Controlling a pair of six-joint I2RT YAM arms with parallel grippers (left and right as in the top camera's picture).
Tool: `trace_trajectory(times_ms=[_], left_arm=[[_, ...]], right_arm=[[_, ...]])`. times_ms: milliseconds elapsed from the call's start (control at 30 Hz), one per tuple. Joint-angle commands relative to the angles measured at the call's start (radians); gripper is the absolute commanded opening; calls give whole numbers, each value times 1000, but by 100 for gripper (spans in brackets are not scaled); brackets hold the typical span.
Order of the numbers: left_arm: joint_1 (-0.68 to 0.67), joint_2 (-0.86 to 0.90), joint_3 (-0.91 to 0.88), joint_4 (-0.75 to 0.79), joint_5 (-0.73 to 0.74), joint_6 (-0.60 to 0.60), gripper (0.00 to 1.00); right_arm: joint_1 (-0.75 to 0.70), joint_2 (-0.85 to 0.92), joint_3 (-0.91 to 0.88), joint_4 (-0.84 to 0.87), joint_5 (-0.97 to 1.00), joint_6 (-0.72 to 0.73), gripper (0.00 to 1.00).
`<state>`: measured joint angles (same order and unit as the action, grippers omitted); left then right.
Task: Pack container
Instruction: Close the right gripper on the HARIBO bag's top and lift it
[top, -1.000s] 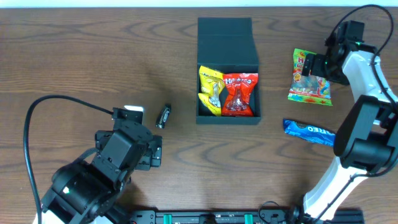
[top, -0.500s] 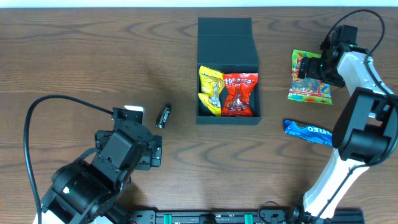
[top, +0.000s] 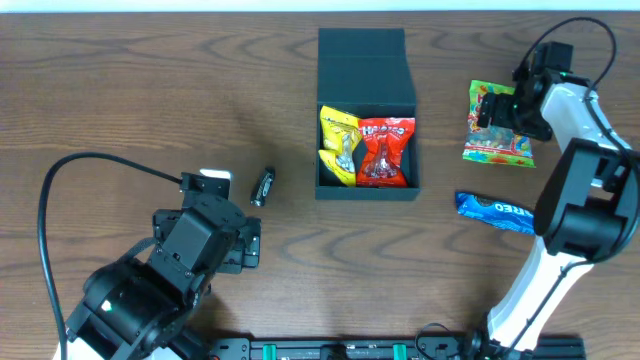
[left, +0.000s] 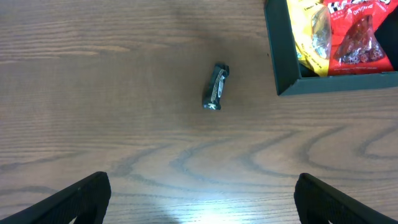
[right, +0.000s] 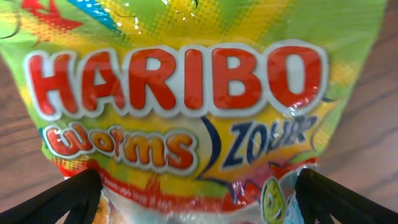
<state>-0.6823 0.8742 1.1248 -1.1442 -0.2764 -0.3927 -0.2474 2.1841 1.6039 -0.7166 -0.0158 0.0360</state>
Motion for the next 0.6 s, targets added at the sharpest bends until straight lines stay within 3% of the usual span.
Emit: trace_trajectory(times_ms=[0, 267, 367, 500, 567], left_arm=[[2, -4, 3, 1, -12, -7, 95], [2, -4, 3, 1, -16, -7, 95], [2, -4, 3, 1, -16, -7, 95], [2, -4, 3, 1, -16, -7, 95], [2, -4, 3, 1, -16, -7, 95]], right_arm=[[0, 46, 2, -8, -15, -15, 99], [0, 46, 2, -9, -15, -14, 98], [0, 46, 2, -9, -15, -14, 73], [0, 46, 2, -9, -15, -14, 60], [0, 46, 2, -9, -15, -14, 47]])
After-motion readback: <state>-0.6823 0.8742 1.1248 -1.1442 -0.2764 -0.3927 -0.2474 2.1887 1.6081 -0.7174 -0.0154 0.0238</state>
